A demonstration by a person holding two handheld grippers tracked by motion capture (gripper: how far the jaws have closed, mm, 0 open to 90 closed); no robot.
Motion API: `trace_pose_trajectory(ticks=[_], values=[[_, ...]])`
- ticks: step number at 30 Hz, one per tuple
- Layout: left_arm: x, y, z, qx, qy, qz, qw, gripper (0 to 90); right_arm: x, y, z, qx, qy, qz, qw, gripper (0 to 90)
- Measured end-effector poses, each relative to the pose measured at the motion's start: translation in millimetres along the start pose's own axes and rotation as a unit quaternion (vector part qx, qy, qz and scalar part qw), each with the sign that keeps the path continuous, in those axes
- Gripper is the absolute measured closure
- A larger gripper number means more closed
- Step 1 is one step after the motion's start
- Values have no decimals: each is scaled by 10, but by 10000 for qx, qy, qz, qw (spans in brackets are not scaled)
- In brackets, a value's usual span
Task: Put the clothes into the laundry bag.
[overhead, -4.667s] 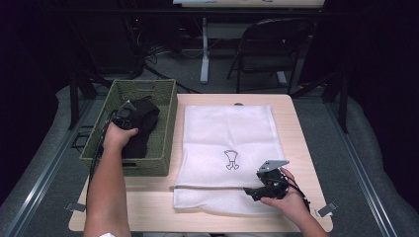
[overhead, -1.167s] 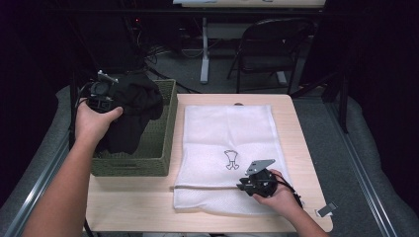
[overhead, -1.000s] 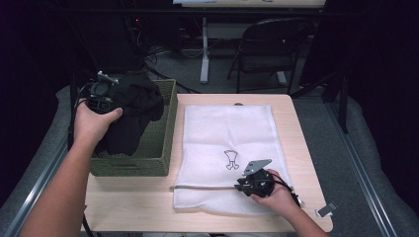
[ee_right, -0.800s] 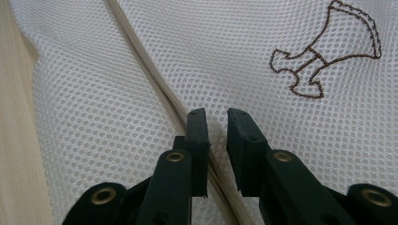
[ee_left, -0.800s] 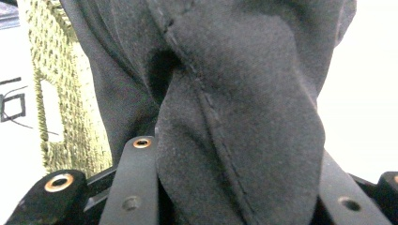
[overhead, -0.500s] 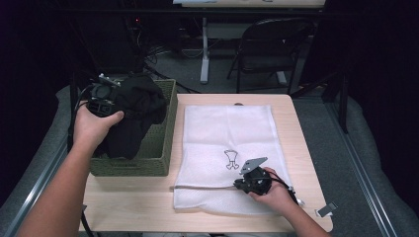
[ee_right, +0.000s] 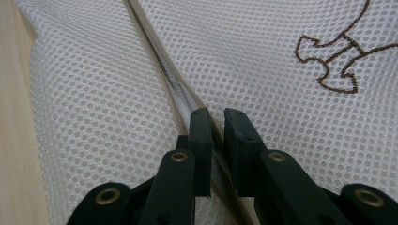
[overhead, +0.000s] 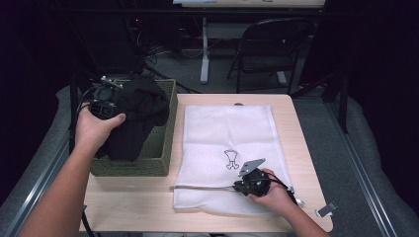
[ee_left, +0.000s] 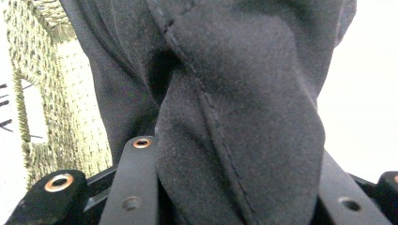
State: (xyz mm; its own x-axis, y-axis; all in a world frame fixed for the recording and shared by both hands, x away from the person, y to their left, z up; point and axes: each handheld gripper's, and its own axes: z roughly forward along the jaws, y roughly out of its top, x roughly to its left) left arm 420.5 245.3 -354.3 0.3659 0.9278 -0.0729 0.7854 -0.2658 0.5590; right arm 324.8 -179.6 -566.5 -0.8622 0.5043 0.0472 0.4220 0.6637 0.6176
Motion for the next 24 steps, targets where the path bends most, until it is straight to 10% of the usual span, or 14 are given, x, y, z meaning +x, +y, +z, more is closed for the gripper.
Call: trace_pose_trajectory(ticks=[24], values=[[0, -13, 53, 55, -9, -18, 10000, 623, 43, 70, 13, 236, -77, -512, 9984, 890]])
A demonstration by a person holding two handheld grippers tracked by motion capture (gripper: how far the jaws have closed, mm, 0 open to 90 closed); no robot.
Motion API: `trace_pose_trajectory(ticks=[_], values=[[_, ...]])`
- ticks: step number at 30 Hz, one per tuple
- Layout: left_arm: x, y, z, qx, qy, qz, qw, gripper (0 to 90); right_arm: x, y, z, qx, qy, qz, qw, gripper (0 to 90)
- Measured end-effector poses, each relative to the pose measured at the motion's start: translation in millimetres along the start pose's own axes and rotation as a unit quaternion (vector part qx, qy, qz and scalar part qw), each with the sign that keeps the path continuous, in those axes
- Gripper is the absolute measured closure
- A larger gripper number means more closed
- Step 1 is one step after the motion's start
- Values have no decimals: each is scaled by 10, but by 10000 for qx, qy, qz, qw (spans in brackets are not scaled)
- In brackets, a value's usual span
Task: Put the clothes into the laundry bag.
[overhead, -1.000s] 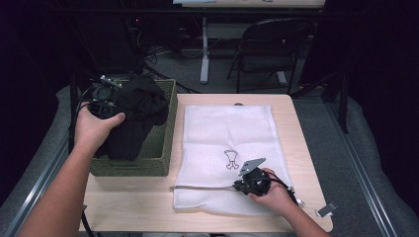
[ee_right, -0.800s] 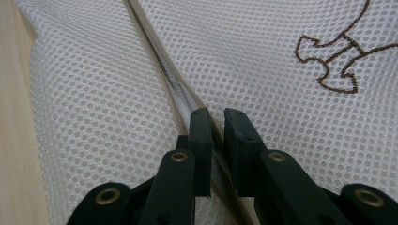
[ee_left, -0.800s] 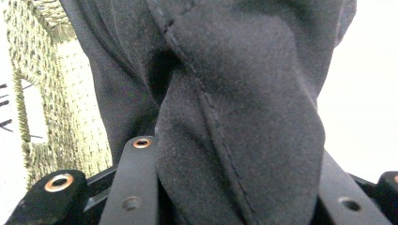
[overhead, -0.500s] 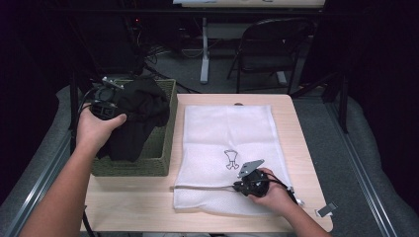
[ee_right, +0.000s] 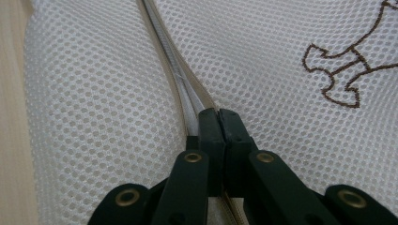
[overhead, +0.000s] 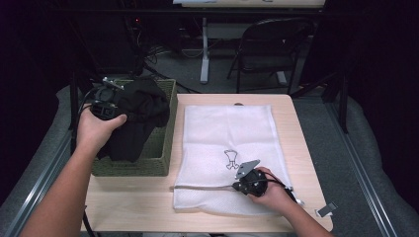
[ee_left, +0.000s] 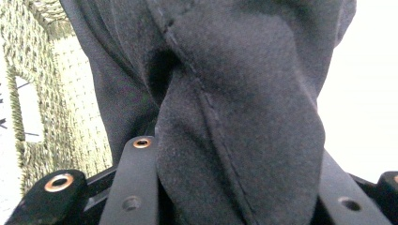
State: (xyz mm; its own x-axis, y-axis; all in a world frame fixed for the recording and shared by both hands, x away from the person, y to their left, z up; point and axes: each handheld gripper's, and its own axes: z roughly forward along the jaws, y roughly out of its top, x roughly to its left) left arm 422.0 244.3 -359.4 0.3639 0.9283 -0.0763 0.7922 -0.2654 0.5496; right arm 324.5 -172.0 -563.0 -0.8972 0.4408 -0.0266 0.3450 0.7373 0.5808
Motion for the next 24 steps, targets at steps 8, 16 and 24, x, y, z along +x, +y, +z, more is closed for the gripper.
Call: trace_pose_trajectory(ticks=[8, 16, 24], values=[[-1, -15, 0, -30, -16, 9, 10000, 623, -64, 65, -88, -150, 17, 227, 9996, 892], [9, -28, -30, -45, -25, -16, 10000, 623, -122, 161, -212, -336, -86, 316, 9989, 894], [-1, -24, -31, -41, -11, 13, 10000, 623, -209, 262, -322, -443, -158, 321, 9984, 894]])
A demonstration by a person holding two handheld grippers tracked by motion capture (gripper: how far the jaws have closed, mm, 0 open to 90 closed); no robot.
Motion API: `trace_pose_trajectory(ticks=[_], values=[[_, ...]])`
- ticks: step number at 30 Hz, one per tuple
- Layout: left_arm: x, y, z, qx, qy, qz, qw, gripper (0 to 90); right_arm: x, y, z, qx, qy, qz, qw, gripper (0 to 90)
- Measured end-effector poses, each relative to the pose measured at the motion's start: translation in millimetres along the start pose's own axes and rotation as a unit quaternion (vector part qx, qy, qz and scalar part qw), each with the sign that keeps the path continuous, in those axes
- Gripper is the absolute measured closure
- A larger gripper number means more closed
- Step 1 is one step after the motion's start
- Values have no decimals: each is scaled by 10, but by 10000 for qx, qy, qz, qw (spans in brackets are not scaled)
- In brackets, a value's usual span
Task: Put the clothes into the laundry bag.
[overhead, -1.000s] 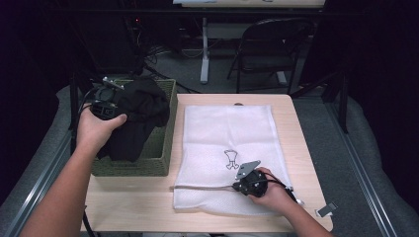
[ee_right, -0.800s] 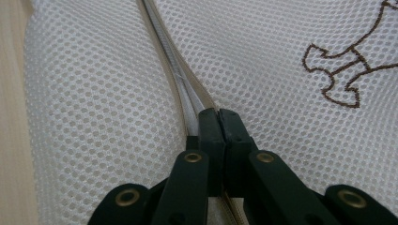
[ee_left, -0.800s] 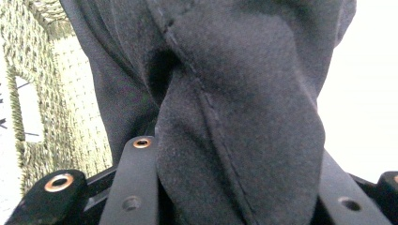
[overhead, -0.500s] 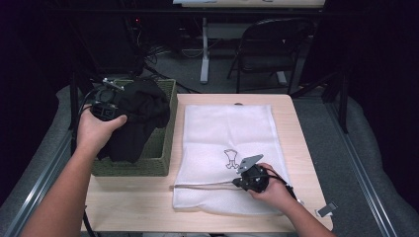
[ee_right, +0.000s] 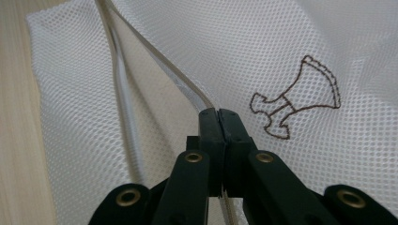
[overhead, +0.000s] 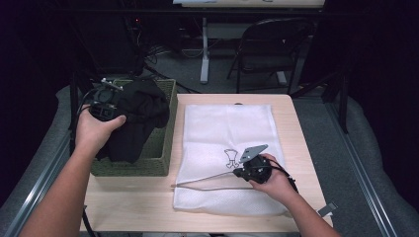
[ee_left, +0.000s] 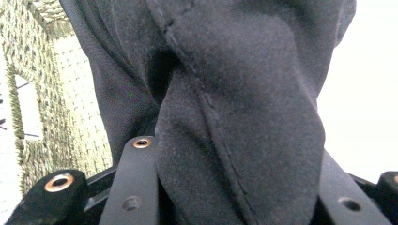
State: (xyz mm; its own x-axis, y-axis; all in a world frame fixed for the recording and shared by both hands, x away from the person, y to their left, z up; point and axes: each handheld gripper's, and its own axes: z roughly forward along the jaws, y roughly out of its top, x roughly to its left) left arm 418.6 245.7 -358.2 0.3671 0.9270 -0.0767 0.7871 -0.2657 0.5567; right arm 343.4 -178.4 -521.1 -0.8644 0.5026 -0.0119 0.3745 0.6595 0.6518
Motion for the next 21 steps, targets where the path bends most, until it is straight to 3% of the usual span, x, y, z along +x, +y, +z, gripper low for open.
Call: trace_pose_trajectory(ticks=[21], values=[[10, -11, -3, -15, -17, -31, 10000, 623, -216, 339, -198, -231, -117, 47, 9997, 894]])
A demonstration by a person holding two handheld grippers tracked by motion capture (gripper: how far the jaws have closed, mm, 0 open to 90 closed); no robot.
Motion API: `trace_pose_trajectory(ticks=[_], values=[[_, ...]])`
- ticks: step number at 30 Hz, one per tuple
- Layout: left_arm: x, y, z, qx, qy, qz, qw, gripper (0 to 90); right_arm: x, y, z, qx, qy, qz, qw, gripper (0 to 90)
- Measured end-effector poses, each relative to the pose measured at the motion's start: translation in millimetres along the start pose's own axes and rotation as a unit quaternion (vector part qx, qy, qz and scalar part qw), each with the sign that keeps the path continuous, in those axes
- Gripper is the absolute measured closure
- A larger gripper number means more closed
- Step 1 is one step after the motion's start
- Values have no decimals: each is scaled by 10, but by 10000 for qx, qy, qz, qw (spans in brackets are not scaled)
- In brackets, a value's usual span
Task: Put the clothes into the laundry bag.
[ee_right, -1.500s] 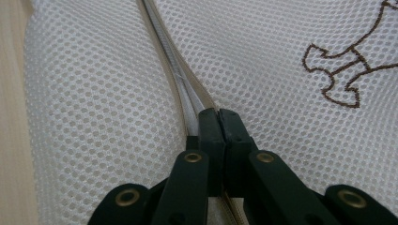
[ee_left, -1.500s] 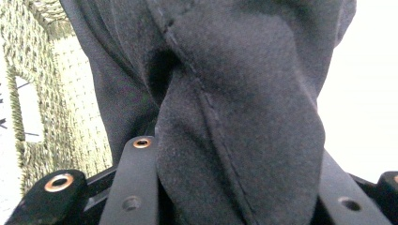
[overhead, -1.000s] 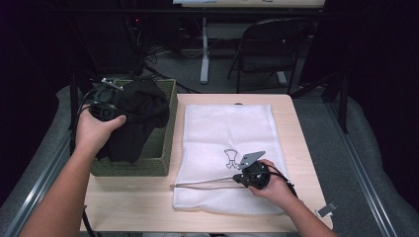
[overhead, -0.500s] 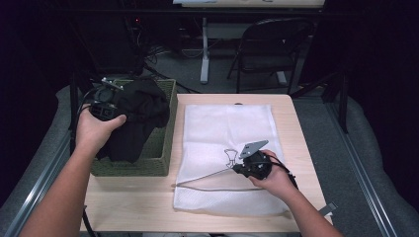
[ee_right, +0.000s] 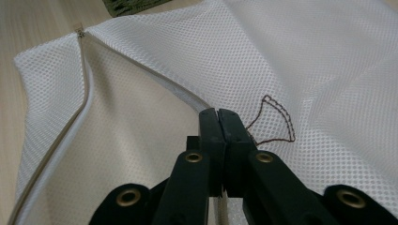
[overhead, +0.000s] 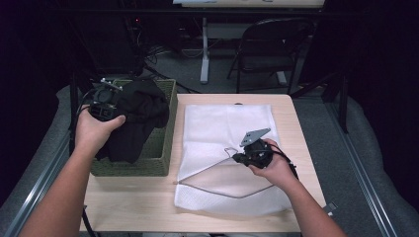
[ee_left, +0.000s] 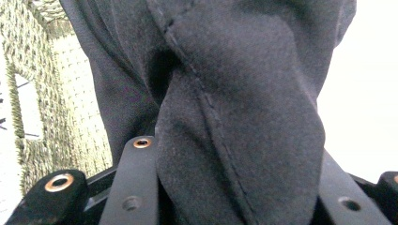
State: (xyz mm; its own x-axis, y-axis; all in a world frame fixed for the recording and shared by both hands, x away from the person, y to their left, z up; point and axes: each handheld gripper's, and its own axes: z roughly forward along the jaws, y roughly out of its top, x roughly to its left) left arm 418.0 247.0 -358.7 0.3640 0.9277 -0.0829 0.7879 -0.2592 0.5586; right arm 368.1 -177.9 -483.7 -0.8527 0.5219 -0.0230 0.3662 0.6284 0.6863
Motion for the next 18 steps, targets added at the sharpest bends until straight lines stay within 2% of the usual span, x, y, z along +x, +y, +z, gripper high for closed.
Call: trace_pose_trajectory(ticks=[13, 18], values=[[-10, -48, 10, -20, -70, 29, 10000, 623, -85, 230, -88, -259, -201, -49, 9994, 895], [-14, -70, 19, -8, -68, 30, 10000, 624, -149, 235, -18, -279, -197, 22, 9994, 895]])
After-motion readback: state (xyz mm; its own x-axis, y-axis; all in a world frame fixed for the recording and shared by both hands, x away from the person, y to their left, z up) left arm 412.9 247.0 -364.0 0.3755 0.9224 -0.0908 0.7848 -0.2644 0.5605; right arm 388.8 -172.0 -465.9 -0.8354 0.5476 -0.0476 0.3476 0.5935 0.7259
